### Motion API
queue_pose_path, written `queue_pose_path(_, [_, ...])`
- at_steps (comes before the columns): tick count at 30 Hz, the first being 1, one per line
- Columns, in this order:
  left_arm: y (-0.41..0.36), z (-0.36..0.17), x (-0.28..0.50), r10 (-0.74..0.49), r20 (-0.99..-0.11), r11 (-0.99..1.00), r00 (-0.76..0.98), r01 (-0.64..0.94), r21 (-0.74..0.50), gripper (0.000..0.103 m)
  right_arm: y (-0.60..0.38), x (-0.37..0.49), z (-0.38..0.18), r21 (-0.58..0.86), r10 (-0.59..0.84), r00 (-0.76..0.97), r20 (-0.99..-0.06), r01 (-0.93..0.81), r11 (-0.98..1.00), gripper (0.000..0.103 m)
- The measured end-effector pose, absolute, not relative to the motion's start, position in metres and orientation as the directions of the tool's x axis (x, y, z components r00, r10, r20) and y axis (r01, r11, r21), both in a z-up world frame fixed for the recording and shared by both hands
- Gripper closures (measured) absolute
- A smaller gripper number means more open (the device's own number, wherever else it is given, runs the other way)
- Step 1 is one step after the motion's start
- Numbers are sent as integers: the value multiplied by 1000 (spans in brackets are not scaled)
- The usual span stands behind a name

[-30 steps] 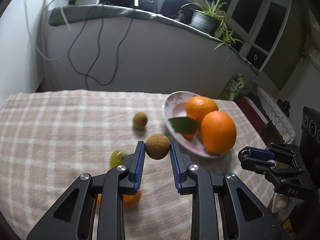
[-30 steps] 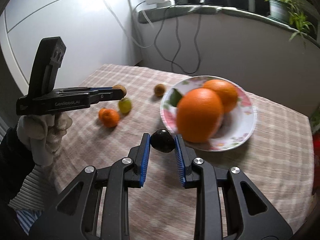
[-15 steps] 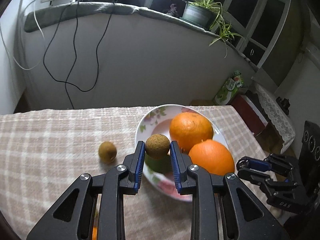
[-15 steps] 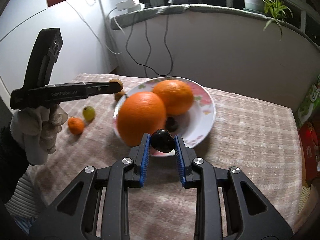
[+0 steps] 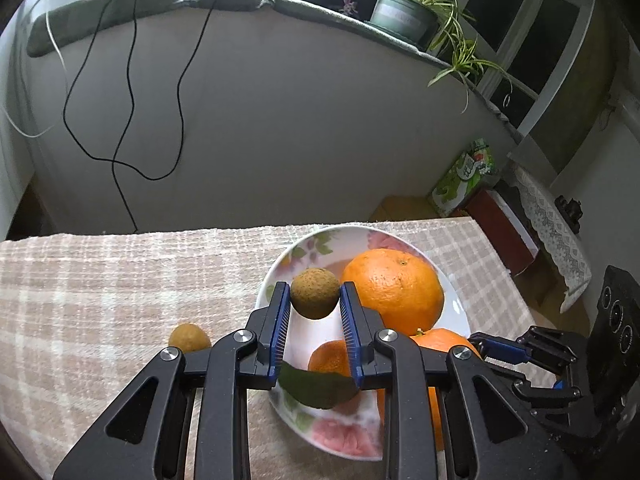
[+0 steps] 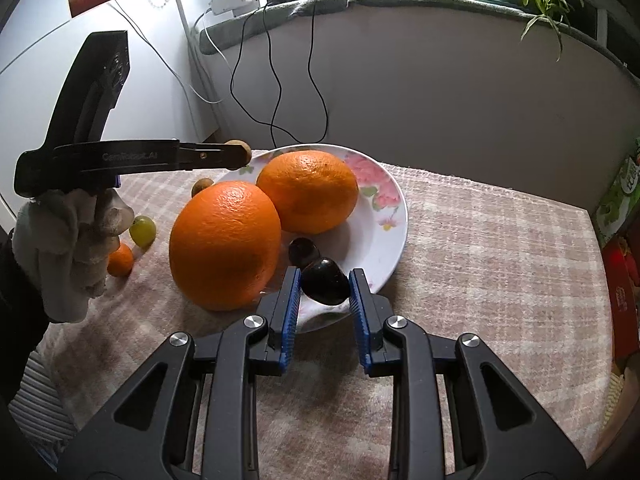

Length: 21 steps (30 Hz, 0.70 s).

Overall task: Organize fruits
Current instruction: 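Lower the kiwi onto the plate with the left gripper while the right gripper releases the plum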

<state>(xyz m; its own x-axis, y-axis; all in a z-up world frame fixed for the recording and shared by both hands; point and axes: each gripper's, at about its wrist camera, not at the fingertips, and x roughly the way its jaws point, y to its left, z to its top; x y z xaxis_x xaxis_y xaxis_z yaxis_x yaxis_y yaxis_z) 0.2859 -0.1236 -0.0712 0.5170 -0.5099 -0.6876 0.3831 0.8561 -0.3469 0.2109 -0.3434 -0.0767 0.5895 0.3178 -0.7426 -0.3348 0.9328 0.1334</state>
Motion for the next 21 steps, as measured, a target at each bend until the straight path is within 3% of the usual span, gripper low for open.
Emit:
queue_pose_path(15, [-132, -73, 291, -508, -697, 857, 506, 377, -351, 78, -340, 214, -81, 132, 320, 584, -746, -340, 931, 77])
queue_pose_path(21, [-126, -70, 293, -518, -690, 853, 506, 368, -371, 68, -341, 213, -81, 121, 310, 592, -744, -336, 934, 76])
